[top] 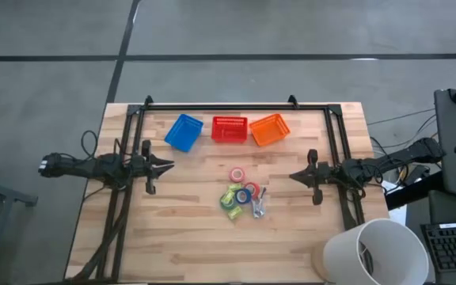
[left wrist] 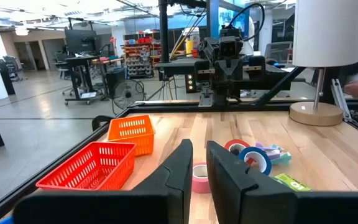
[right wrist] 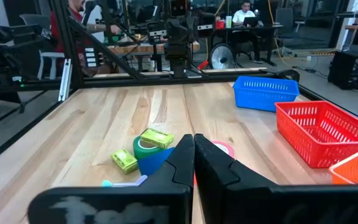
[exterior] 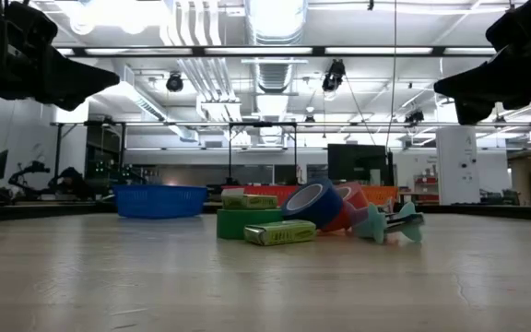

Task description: Pick and place Stapler, Stapler remover, tape

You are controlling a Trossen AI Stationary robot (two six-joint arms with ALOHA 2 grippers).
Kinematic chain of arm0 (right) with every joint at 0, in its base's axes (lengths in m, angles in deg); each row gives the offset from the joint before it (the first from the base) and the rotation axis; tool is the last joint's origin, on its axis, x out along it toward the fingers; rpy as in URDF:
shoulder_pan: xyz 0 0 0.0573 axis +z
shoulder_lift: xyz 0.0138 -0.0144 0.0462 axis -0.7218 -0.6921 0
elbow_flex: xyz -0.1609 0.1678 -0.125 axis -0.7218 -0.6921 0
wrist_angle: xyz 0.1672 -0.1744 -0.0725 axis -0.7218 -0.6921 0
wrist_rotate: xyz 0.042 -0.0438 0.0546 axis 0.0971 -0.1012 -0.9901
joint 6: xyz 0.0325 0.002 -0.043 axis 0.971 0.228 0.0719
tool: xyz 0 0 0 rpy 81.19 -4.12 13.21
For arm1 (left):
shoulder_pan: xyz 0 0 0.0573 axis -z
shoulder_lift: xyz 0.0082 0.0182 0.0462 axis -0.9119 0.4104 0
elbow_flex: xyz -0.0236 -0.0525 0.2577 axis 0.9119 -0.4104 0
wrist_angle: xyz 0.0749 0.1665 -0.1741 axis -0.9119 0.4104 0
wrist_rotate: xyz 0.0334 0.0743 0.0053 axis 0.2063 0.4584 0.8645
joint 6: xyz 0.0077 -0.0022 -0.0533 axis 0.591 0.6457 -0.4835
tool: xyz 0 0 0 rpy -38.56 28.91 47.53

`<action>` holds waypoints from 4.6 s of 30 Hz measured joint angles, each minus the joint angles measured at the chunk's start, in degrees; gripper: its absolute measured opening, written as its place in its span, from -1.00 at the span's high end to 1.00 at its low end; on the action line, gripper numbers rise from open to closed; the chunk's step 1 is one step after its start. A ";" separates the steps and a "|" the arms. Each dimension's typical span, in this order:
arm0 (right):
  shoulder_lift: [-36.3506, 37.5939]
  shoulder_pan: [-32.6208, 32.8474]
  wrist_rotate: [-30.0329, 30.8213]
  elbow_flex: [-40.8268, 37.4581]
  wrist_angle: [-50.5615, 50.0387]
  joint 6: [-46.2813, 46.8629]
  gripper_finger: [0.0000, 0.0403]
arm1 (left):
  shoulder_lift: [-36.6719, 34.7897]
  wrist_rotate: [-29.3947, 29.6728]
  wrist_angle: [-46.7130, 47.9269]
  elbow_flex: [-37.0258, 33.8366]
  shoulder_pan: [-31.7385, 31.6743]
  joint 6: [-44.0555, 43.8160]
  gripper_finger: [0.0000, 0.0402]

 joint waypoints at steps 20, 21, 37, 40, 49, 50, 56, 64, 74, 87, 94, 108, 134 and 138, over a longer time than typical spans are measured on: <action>0.01 0.00 0.01 0.00 0.00 0.00 0.96 | -0.02 0.00 -0.01 -0.02 0.00 0.00 0.75; 0.01 0.00 0.01 0.00 -0.01 0.00 0.96 | 0.00 -0.01 0.00 -0.02 -0.01 0.00 0.75; 0.00 0.00 0.00 0.00 0.00 0.00 0.96 | -0.02 -0.02 0.00 -0.02 0.01 0.00 0.75; 0.01 -0.01 0.02 0.00 0.00 0.00 0.96 | -0.01 -0.01 0.00 -0.01 0.00 0.00 0.75; 0.02 -0.01 0.01 0.00 -0.01 0.00 0.96 | 0.00 -0.01 -0.01 -0.01 0.00 0.00 0.75; 0.02 -0.01 0.02 0.00 -0.01 0.00 0.96 | -0.02 -0.02 -0.01 -0.02 -0.01 0.00 0.75; 0.00 0.00 0.02 0.00 0.06 7.43 0.96 | 0.00 -0.02 -0.02 0.00 0.00 0.00 0.75; 0.07 -0.04 0.87 0.02 14.13 15.66 0.96 | -0.02 -0.02 -0.01 0.00 -0.01 -0.01 0.75; 0.16 -0.15 8.53 0.04 18.26 23.10 0.96 | -0.01 -0.01 -0.01 -0.01 -0.01 -0.02 0.75; -11.14 0.09 4.67 0.00 23.34 20.24 0.96 | -0.02 -0.02 0.00 -0.02 -0.01 -0.02 0.75; -22.18 -0.06 7.90 4.96 23.65 15.47 0.96 | -0.02 -0.01 -0.02 -0.02 0.01 -0.02 0.75; -53.94 -3.30 10.62 33.02 3.46 10.57 0.27 | -0.01 -0.02 -0.02 -0.02 0.01 0.00 0.75; -78.29 -6.99 4.97 65.36 -47.98 24.55 -0.07 | 0.00 0.00 -0.57 -0.04 0.01 0.00 0.75; -78.29 -6.86 4.48 65.77 -47.54 24.81 -0.07 | 0.00 0.01 -0.61 -0.06 -0.01 -0.01 0.75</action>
